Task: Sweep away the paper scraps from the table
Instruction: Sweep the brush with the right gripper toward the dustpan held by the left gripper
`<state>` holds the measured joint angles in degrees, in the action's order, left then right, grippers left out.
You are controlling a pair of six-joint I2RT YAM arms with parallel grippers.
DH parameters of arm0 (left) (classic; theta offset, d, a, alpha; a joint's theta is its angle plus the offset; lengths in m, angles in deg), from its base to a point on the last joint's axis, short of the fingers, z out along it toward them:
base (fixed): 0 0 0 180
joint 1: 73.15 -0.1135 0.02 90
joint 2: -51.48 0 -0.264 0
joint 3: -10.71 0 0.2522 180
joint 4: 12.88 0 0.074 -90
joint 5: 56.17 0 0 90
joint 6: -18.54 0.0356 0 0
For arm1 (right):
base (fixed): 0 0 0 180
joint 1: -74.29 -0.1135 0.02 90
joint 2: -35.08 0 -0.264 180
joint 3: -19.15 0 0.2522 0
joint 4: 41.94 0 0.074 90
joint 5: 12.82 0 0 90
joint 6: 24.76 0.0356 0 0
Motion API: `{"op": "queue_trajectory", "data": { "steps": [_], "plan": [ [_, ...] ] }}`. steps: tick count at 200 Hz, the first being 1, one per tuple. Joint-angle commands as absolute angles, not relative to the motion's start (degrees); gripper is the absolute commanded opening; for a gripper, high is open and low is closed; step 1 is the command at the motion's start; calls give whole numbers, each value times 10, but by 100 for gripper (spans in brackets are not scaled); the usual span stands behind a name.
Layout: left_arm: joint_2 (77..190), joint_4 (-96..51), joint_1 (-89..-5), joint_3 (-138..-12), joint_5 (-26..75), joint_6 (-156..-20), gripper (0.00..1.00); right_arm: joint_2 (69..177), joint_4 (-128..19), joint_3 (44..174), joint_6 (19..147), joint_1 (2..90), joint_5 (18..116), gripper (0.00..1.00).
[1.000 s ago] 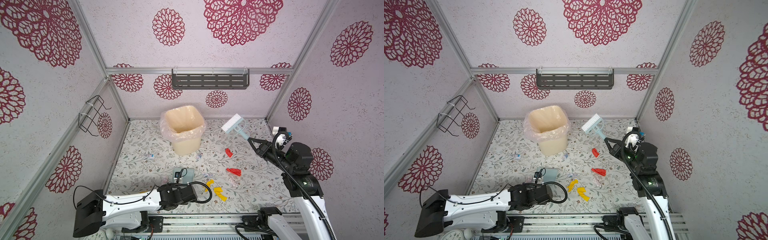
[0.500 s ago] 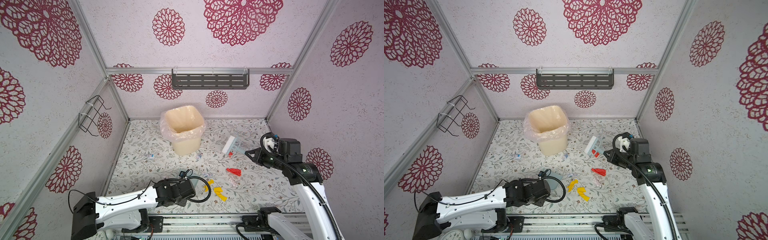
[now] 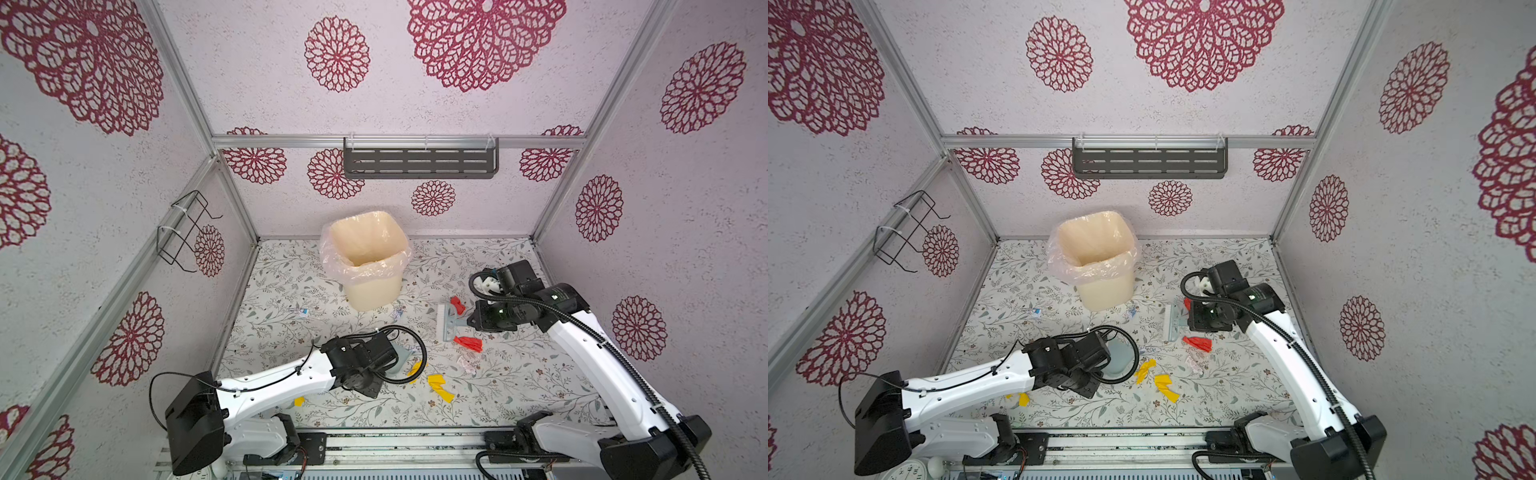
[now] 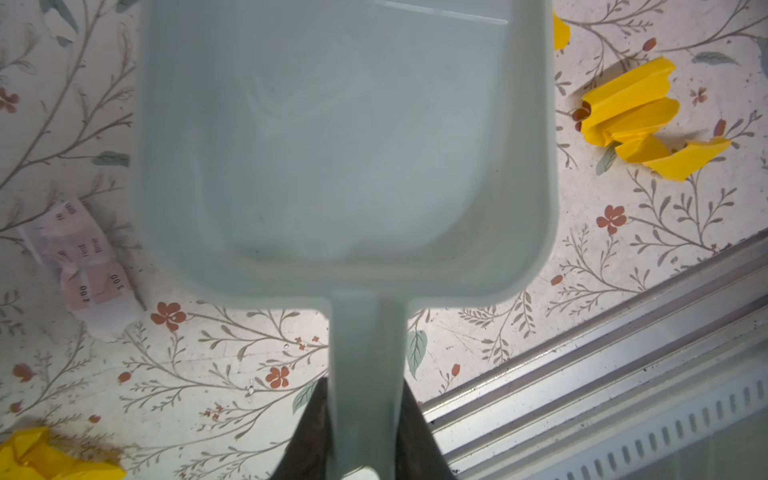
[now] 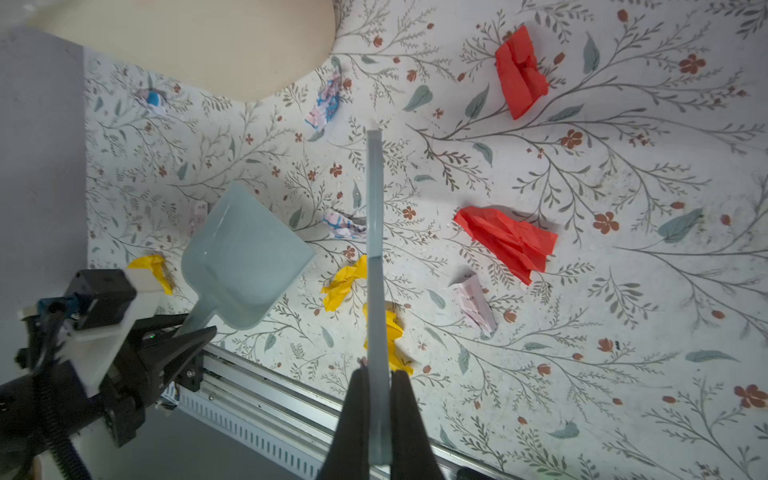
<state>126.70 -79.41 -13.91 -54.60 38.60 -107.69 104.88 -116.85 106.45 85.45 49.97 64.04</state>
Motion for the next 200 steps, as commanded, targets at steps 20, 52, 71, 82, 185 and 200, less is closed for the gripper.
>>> {"op": "queue_trajectory", "data": {
  "steps": [20, 52, 71, 82, 185, 200],
  "plan": [
    [1291, -809, -150, -559, 372, -1040, 1, 1090, -1195, 1107, 826, 478, 683, 0],
    [1308, -815, -157, -569, 369, -1038, 0, 1125, -1193, 1124, 819, 462, 694, 0],
    [1313, -813, -162, -569, 370, -1036, 0, 1142, -1189, 1128, 817, 456, 700, 0],
    [1316, -810, -165, -569, 373, -1034, 0, 1148, -1187, 1129, 818, 452, 705, 0],
    [1335, -780, -184, -565, 349, -1016, 0, 1191, -1164, 1130, 832, 425, 730, 0],
    [1332, -776, -184, -562, 349, -1016, 0, 1194, -1160, 1128, 834, 421, 729, 0]
  ]
}}
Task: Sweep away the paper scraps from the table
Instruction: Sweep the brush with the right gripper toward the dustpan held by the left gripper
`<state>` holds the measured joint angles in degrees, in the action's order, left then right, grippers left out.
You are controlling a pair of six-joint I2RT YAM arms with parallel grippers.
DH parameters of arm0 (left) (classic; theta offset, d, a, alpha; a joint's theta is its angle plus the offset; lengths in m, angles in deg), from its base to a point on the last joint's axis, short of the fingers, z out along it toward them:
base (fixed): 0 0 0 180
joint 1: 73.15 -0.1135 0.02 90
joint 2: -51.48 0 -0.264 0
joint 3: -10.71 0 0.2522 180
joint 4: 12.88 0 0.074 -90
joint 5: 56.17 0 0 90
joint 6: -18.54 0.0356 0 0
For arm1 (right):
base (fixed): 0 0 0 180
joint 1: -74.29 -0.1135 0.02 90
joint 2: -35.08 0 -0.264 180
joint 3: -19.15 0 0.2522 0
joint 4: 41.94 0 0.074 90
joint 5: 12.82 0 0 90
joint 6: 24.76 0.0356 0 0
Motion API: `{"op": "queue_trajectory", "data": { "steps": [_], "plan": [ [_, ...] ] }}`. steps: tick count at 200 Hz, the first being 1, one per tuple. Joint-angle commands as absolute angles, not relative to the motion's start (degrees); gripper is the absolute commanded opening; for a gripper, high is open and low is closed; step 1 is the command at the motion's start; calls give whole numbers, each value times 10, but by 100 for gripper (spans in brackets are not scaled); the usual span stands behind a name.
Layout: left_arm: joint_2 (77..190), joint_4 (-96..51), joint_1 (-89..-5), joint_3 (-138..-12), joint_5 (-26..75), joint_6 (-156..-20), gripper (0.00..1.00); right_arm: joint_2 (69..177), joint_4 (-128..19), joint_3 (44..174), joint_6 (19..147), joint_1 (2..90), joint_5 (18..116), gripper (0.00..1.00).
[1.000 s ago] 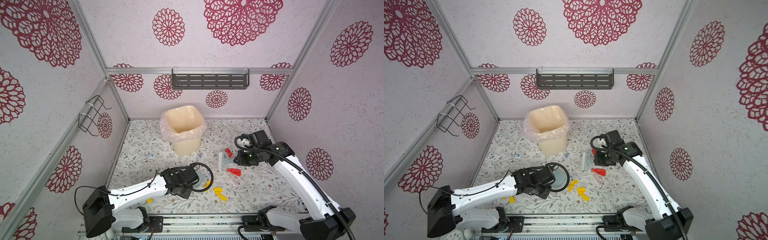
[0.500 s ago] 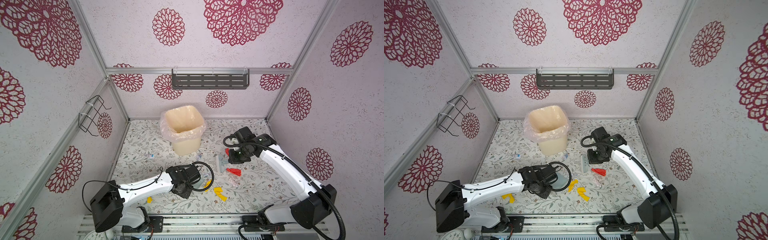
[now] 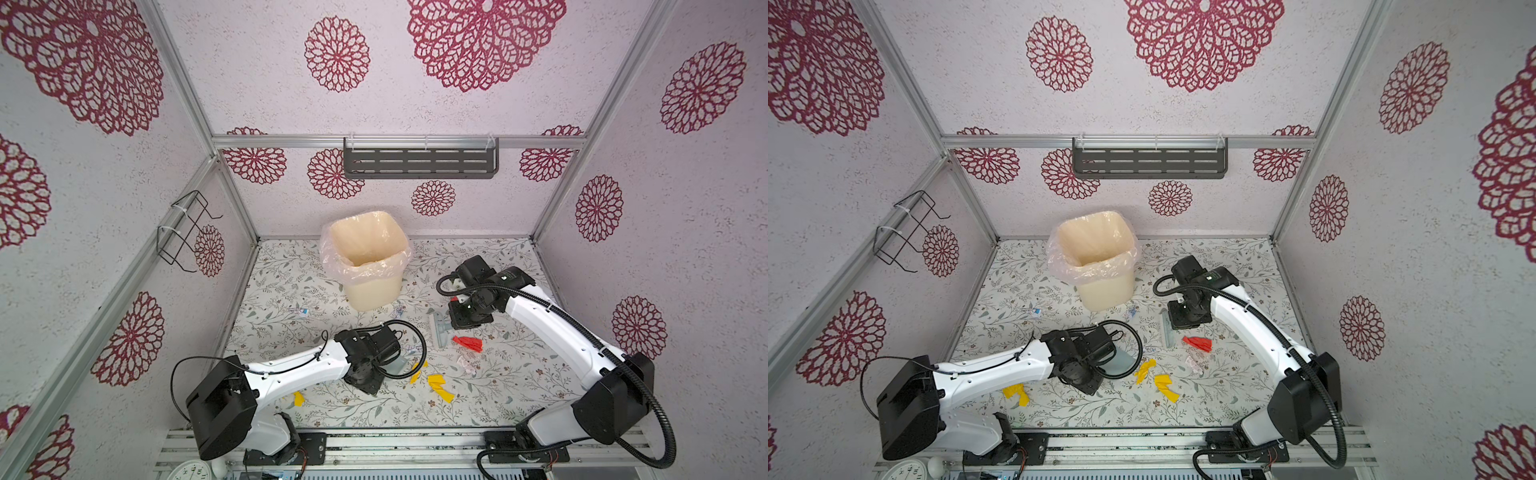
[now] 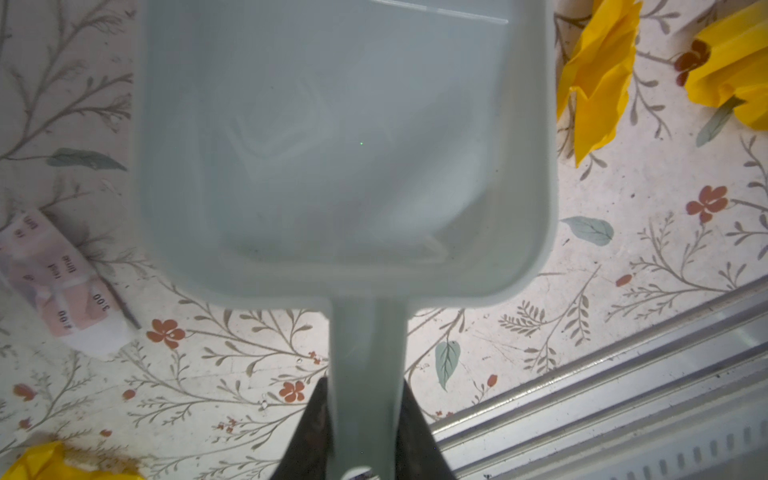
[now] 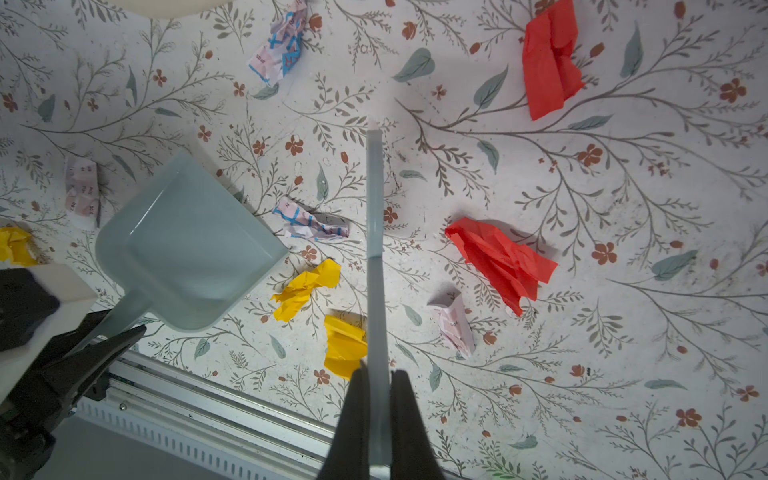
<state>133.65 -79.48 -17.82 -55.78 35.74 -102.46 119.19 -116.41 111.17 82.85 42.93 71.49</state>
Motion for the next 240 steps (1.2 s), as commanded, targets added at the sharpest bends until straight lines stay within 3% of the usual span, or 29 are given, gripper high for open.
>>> {"op": "queue_trajectory", "data": {
  "steps": [1, 143, 181, 240],
  "plan": [
    [1332, -776, -184, -562, 349, -1016, 0, 1194, -1160, 1128, 835, 421, 729, 0],
    [1344, -750, -187, -539, 331, -1010, 0, 1230, -1147, 1162, 850, 371, 716, 0],
    [1343, -747, -190, -539, 334, -1007, 0, 1234, -1172, 1185, 829, 372, 790, 0],
    [1356, -737, -194, -543, 329, -998, 0, 1271, -1168, 1197, 807, 367, 810, 0]
  ]
}}
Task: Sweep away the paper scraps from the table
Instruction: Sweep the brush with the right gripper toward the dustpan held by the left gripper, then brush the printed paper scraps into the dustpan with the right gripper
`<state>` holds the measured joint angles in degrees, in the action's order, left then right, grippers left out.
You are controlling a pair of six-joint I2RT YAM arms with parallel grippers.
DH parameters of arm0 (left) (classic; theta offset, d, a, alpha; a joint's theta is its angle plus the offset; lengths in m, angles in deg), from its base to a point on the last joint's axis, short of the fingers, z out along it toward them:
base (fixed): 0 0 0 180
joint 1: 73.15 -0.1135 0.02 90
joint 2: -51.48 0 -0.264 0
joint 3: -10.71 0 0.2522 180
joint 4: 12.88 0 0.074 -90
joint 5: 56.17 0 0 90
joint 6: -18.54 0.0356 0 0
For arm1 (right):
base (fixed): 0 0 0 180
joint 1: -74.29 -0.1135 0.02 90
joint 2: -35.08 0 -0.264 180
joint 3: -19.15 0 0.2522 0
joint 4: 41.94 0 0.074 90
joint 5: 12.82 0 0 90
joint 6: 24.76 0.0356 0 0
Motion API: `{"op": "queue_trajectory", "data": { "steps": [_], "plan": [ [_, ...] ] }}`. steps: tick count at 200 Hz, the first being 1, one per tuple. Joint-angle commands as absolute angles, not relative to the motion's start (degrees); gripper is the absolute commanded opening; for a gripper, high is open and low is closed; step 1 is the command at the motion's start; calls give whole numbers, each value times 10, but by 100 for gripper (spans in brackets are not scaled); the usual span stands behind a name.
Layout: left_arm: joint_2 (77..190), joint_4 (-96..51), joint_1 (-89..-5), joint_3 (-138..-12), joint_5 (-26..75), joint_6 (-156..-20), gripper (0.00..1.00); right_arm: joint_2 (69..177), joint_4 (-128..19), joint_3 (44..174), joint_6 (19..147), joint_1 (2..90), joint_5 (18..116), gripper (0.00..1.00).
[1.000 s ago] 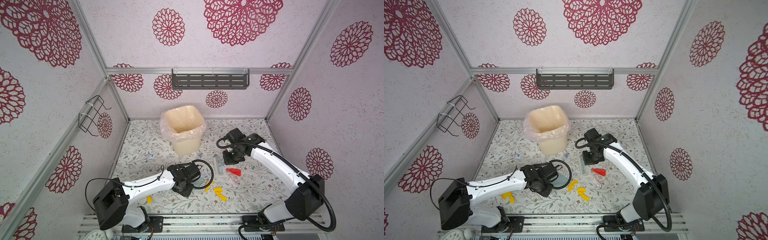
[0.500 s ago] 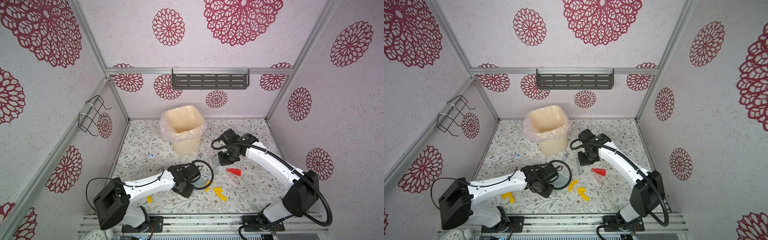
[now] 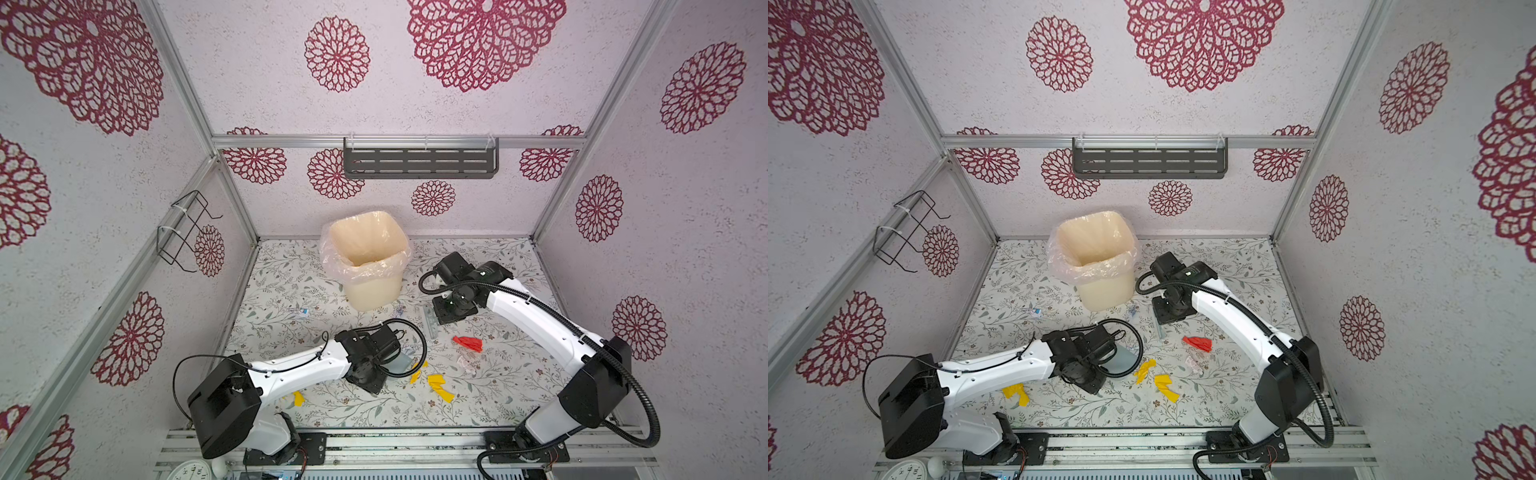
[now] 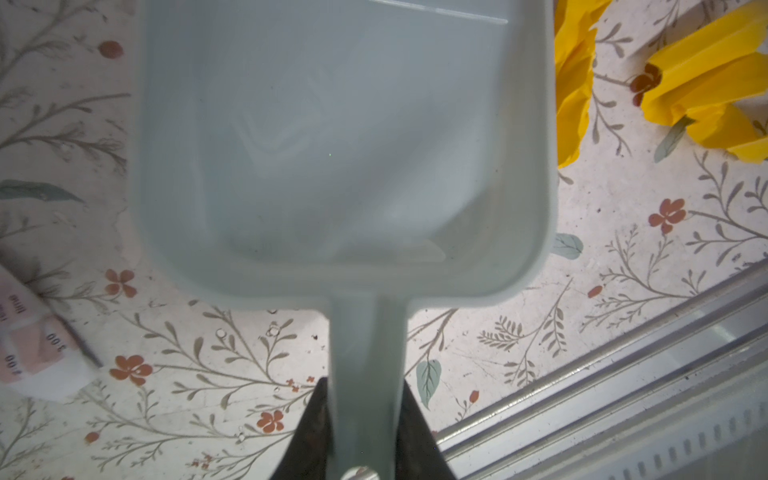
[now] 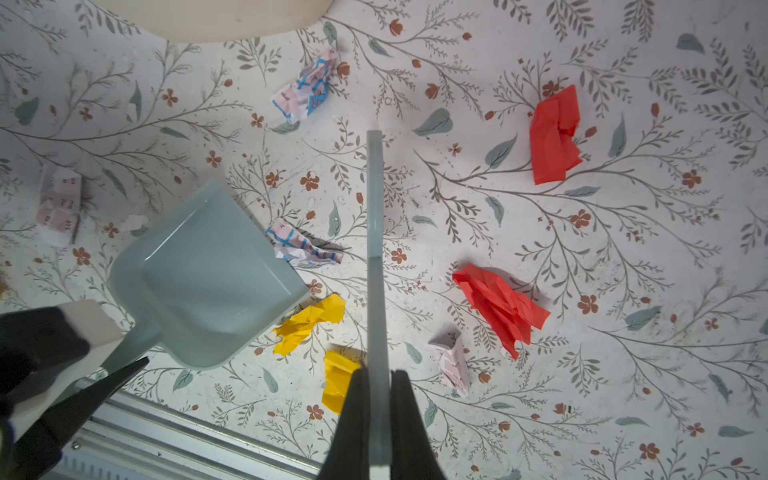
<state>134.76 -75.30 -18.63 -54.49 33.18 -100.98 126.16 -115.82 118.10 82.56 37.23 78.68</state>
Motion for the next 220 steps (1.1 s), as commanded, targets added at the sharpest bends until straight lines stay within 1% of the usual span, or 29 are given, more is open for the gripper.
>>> {"op": "queue_trajectory", "data": {
  "steps": [1, 108, 194, 220],
  "plan": [
    [1356, -737, -194, -543, 329, -998, 0, 1271, -1168, 1197, 807, 366, 810, 0],
    [1355, -731, -204, -536, 328, -987, 0, 1288, -1169, 1197, 798, 315, 752, 0],
    [1355, -715, -206, -527, 327, -991, 0, 1286, -1178, 1241, 815, 288, 631, 0],
    [1354, -714, -206, -526, 331, -991, 0, 1282, -1187, 1245, 811, 296, 640, 0]
  ]
}}
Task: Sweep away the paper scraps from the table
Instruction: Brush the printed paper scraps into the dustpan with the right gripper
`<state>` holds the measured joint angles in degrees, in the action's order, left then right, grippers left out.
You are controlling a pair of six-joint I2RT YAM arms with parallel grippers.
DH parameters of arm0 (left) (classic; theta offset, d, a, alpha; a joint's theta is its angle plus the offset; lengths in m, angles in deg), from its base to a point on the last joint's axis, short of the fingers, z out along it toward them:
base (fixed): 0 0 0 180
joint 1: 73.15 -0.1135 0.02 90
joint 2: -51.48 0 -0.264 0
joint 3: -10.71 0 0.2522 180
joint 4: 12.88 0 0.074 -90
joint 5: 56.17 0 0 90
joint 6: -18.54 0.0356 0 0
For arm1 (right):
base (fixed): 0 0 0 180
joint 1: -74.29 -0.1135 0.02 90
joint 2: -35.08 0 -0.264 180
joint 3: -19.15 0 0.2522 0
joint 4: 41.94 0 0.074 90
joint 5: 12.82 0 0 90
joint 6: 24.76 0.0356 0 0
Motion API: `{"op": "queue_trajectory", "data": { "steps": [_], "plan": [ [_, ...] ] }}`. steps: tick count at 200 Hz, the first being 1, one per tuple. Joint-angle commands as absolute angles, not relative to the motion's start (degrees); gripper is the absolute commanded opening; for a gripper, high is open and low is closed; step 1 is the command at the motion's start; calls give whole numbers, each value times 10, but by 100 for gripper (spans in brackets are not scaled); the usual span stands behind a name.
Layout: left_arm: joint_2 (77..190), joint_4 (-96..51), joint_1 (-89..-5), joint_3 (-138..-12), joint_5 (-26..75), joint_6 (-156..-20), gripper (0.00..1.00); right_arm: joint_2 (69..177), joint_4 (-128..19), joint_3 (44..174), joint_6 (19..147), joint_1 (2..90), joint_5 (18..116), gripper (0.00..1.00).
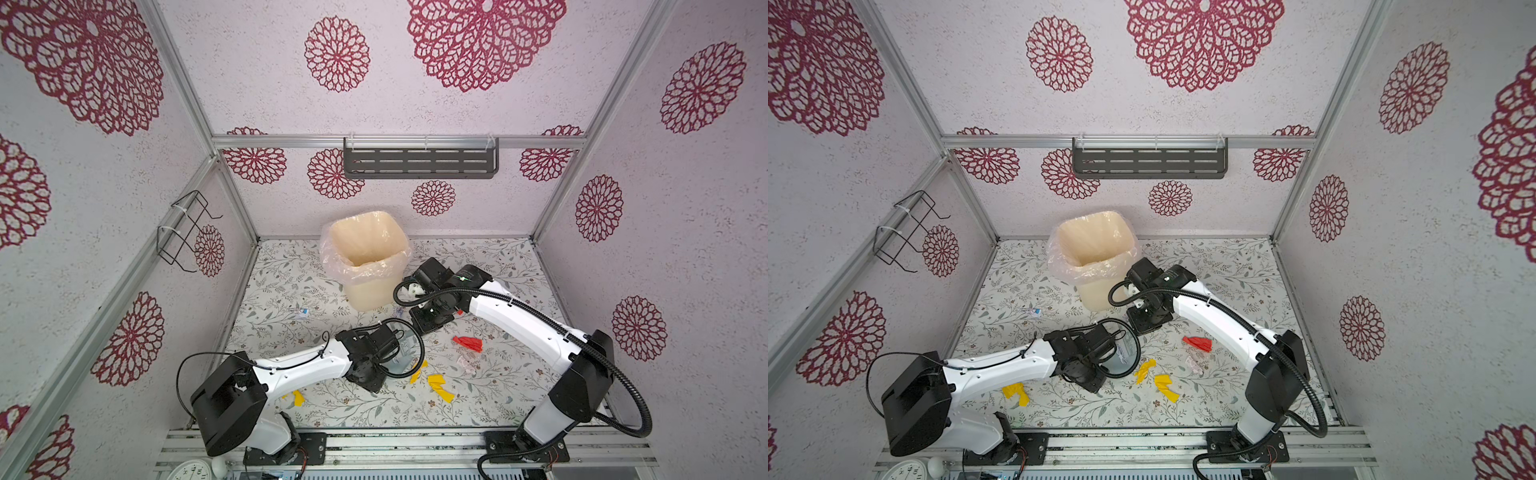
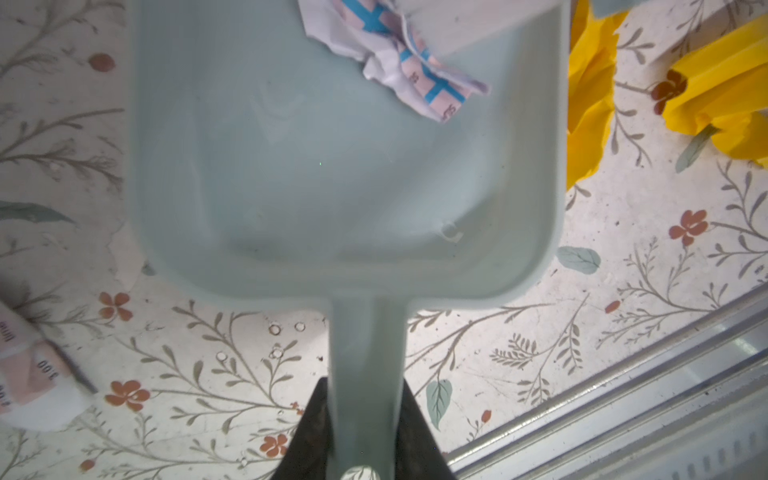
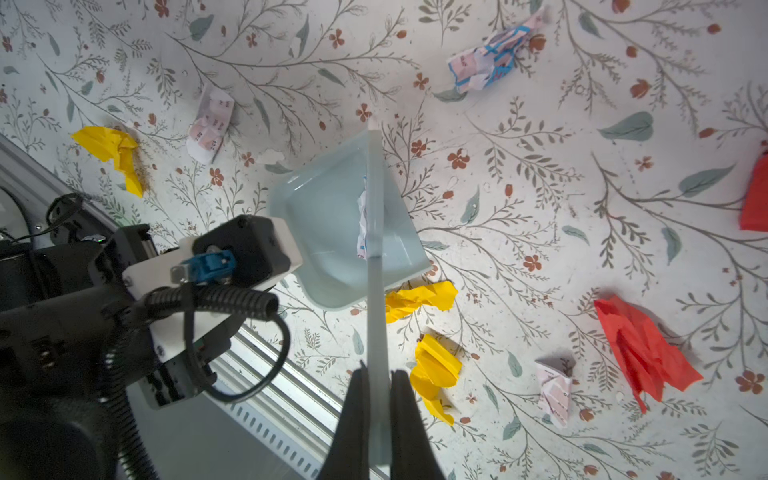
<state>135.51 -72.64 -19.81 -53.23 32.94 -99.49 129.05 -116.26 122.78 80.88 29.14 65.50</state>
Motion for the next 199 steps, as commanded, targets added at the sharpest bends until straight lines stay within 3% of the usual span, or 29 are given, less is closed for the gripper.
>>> {"op": "queue_trajectory", "data": {
  "steps": [1, 39, 105, 199],
  "plan": [
    [1354, -714, -206, -526, 331, -991, 0, 1281, -1188, 1245, 811, 296, 641, 0],
    [1345, -707, -205, -517, 333, -994, 0, 1260, -1187, 1239, 818, 331, 724, 0],
    [1349, -699, -206, -515, 337, -994, 0, 1294, -1131, 1215, 808, 328, 737, 0],
    [1350, -698, -206, -517, 339, -993, 0, 1285, -1105, 1206, 827, 291, 602, 0]
  ]
}}
